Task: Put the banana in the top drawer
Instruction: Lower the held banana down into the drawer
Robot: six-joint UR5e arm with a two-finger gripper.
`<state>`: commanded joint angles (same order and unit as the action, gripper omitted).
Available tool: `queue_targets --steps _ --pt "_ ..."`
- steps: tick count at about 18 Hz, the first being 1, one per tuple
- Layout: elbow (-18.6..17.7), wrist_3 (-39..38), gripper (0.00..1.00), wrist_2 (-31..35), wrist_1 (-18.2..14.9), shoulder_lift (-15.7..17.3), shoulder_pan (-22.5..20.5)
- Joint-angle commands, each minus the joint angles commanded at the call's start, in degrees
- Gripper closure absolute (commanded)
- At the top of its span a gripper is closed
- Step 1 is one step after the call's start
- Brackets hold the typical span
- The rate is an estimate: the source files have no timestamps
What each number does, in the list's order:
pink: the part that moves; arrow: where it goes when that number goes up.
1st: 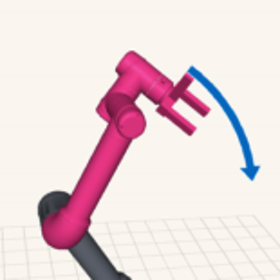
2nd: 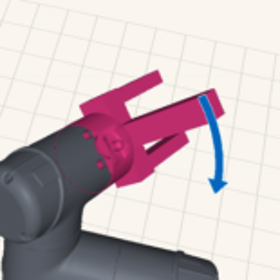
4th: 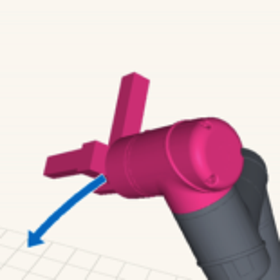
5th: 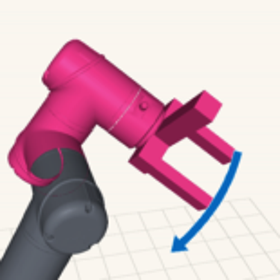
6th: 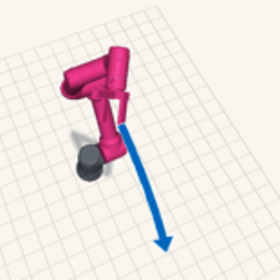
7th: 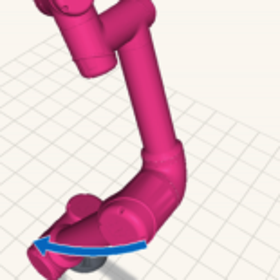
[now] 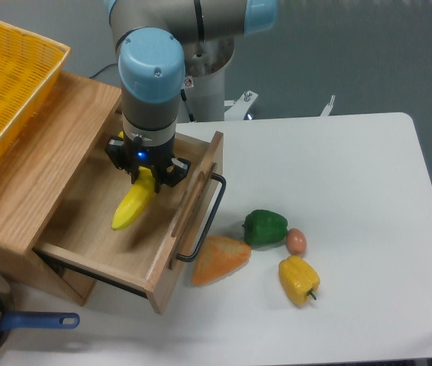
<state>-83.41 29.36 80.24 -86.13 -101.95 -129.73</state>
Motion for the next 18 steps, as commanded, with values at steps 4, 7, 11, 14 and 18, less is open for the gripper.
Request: queue_targets --steps 4,7,11,14,18 --pt "0.00 0.00 0.55 0.00 0.09 -0.09 0.44" --pt "0.00 0.00 0.55 0.09 0.09 -0.35 0.53" --pt "0.00 0.00 0.55 0.09 0.18 -0.53 1.14" --pt "-0.09 -0.26 0.55 0.26 1.14 -0.53 1.32" --pt "-0.53 -0.44 0.55 0.35 1.67 -0.62 1.94"
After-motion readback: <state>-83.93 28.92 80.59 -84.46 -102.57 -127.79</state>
